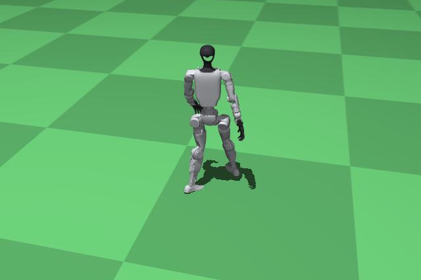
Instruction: Stand up
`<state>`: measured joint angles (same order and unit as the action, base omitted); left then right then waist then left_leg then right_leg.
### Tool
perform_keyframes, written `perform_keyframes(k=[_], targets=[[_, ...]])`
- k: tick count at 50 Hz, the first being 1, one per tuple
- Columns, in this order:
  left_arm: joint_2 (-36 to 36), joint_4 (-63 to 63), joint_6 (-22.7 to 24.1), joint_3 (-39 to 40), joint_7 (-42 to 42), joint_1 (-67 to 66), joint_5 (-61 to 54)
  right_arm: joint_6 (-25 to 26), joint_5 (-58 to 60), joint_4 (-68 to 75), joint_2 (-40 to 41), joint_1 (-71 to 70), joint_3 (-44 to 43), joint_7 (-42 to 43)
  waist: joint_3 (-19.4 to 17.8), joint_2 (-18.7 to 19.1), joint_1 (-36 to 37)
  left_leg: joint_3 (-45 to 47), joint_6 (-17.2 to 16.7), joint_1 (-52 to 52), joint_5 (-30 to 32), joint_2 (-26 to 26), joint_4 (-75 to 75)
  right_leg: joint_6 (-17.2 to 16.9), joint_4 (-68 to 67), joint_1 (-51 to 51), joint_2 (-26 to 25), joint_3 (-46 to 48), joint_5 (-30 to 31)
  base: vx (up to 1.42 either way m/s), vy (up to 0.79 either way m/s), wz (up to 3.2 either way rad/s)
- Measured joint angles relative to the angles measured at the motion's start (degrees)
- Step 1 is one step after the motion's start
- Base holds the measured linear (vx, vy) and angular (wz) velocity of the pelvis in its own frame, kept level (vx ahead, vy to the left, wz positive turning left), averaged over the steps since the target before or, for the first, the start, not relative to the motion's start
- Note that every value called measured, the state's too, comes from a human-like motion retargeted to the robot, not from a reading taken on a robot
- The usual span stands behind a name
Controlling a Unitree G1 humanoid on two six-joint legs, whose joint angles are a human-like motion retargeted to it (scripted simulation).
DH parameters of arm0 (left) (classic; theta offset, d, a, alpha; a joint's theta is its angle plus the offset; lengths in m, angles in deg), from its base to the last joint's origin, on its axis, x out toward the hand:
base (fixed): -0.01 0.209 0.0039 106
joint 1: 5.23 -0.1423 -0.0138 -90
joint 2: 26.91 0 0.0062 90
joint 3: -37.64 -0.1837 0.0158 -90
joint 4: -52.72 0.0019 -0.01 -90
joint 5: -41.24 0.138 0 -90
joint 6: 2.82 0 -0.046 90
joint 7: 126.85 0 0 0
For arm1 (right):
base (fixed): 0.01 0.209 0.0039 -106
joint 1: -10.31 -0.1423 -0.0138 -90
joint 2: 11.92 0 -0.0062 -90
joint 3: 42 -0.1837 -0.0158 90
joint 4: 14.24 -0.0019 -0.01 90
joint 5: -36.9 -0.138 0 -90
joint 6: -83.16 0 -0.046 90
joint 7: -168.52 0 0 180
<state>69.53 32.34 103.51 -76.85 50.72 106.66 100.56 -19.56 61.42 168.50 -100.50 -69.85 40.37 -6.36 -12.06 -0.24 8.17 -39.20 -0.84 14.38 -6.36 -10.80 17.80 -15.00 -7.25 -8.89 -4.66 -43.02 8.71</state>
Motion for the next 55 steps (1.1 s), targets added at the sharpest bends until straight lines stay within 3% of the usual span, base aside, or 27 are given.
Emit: perform_keyframes(k=[3,5,6,10,13,15,19,26,30,35,40,42,50,55], targets=[[-0.2,2.9,-1.4,-0.2,-1.6,-0.6,4.0,0.0,-0.4,-1.2,0.1,-1.3,-0.3,-0.2,-0.3,0.9,1.8,-2.4,-2.1,1.7,1.6,2.0,0.1,0.0,-1.4,3.7,-0.4,-0.7,-9.1,0.49,-0.2,1.41],[0.2,5.4,-3.4,0.2,-2.0,-2.0,6.9,-0.1,-0.9,-2.4,-0.2,-1.4,-0.5,-0.3,1.5,-1.9,4.7,-0.8,-2.8,-2.0,6.8,-2.4,-1.0,0.8,-2.5,-0.6,4.7,1.5,-13.0,0.23,0.03,0.57],[-0.3,7.0,-4.9,0.4,-2.0,-2.7,7.9,-0.3,-1.1,-3.1,-0.1,-1.6,-0.6,-0.4,2.1,-2.5,5.7,-1.3,-3.4,-2.7,8.0,-2.7,-0.4,3.1,-2.7,-0.7,5.0,3.0,-14.3,0.31,-0.12,0.87],[-3.0,13.1,-12.3,3.3,-1.6,-6.4,10.2,-0.7,-1.0,-6.1,0.0,-2.6,-0.6,-0.5,2.4,-4.3,8.4,-5.0,-6.0,-4.3,13.2,-4.2,3.9,6.0,-2.2,0.9,7.6,5.5,-16.7,0.47,-0.35,1.29],[-4.7,16.6,-17.9,7.8,-1.4,-8.9,8.6,-0.6,0.2,-8.7,-1.7,-4.8,-1.7,-0.4,1.2,-4.6,8.9,-7.0,-10.0,-6.8,17.8,-6.2,10.1,7.3,-2.0,1.6,9.6,9.9,-17.1,0.23,-0.23,1.46],[-6.3,18.8,-19.6,10.7,-1.9,-10.3,5.3,-0.6,0.6,-10.7,-3.3,-5.8,-1.7,0.0,0.4,-5.0,9.1,-3.3,-14.1,-9.0,21.3,-7.5,14.2,8.1,-2.0,2.8,11.1,12.0,-18.2,0.29,-0.1,1.08],[-8.7,19.9,-19.7,16.4,-4.6,-12.5,-0.3,-1.0,-0.4,-12.9,-6.3,-8.5,-2.7,0.9,-1.3,-5.8,7.6,16.4,-14.2,-17.2,24.9,-9.0,25.0,8.2,-3.0,4.4,16.3,17.8,-21.3,0.17,0.08,1.5],[-8.1,17.3,-17.8,23.6,-0.4,-20.5,-6.4,0.3,0.3,-9.5,-8.2,-11.0,-4.3,0.8,0.8,-5.5,5.5,30.8,-14.2,-28.6,17.9,-6.6,28.9,12.2,-1.6,3.2,15.9,28.7,-20.4,-0.03,-0.27,1.4],[-6.4,16.6,-16.5,24.1,-1.2,-23.2,-7.8,1.3,0.5,-7.6,-7.6,-11.2,-4.3,0.7,2.0,-3.6,4.5,31.9,-14.2,-31.3,14.2,-6.0,22.8,14.1,0.5,4.4,14.0,34.2,-20.2,0.06,-0.15,1.04],[-4.7,16.4,-14.4,23.1,-4.0,-25.2,-7.0,1.7,-1.1,-5.2,-4.8,-11.6,-1.5,-0.8,2.0,-1.6,6.5,37.7,-7.9,-32.3,13.2,-1.4,6.4,16.1,2.7,6.2,10.2,37.4,-19.5,0.05,-0.13,0.39],[-3.5,17.0,-13.0,21.5,-4.5,-26.5,-5.6,2.0,2.1,-4.1,-1.5,-13.0,3.4,-2.3,1.5,0.0,5.7,40.0,3.1,-29.8,14.4,0.1,-10.0,17.2,4.1,9.7,7.3,39.6,-20.5,0.15,0.02,0.23],[-3.2,17.5,-13.5,21.1,-4.5,-26.6,-4.5,1.6,4.7,-4.5,-0.2,-13.0,5.9,-2.3,1.8,-0.4,5.2,38.6,5.6,-28.3,15.3,-0.4,-11.3,17.5,4.3,11.0,6.8,39.9,-21.2,0.18,0.01,0.04],[-3.8,16.8,-15.6,19.8,-4.1,-24.9,-1.6,0.7,10.4,-5.6,2.6,-12.1,14.4,0.4,3.4,-2.6,7.2,37.3,6.2,-25.2,11.1,-0.7,-10.0,16.4,-0.3,13.1,6.1,37.1,-24.6,0.23,0.08,-0.39],[-3.4,16.5,-16.7,18.9,-3.8,-20.7,-1.1,1.4,14.6,-6.9,1.8,-11.2,15.0,2.2,4.8,-2.2,7.3,37.1,6.6,-22.9,9.8,0.2,-11.5,13.3,-6.0,12.6,4.4,36.0,-19.5,0.16,0.16,-0.28]])
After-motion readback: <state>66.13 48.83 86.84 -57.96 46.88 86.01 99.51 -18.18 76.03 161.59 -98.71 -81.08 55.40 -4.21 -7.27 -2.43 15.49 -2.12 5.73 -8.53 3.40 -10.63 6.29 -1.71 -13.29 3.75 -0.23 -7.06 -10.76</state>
